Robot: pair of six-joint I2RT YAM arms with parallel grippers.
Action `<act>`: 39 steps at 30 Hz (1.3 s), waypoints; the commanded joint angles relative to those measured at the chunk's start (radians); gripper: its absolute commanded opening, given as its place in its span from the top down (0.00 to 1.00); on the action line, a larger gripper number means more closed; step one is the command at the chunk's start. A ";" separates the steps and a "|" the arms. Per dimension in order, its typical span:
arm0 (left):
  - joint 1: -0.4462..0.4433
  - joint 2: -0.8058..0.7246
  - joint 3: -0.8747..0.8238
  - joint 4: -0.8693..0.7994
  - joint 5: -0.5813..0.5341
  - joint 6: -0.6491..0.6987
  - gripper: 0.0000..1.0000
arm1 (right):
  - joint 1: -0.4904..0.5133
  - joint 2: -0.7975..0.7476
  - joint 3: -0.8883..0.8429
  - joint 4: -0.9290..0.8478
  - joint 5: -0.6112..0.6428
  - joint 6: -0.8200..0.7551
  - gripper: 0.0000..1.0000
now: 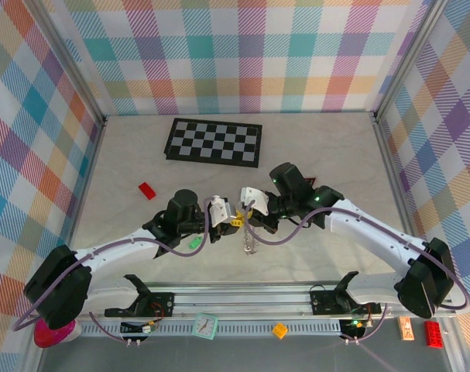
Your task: Put the keys on the keyring
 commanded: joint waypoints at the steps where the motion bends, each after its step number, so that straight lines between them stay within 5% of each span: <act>1: -0.007 0.007 0.003 0.023 0.047 0.027 0.85 | 0.014 0.016 0.012 0.009 -0.040 -0.036 1.00; 6: -0.007 0.003 0.001 0.014 0.056 0.026 0.85 | 0.028 0.027 0.018 -0.004 -0.012 -0.047 1.00; 13: -0.007 -0.002 0.000 0.018 0.071 0.034 1.00 | 0.034 0.038 0.020 -0.008 -0.027 -0.020 1.00; 16: -0.007 -0.010 -0.018 0.038 0.062 0.036 1.00 | 0.019 -0.017 -0.038 0.082 -0.032 0.030 0.72; 19: -0.008 -0.018 -0.045 0.078 0.060 0.026 1.00 | -0.031 -0.122 -0.145 0.225 -0.057 0.092 0.67; 25: -0.011 -0.031 -0.087 0.155 0.072 0.022 1.00 | -0.075 -0.269 -0.334 0.422 -0.093 0.083 0.66; 39: -0.019 -0.029 -0.105 0.199 0.078 0.045 1.00 | -0.073 -0.140 -0.274 0.367 -0.223 0.064 0.74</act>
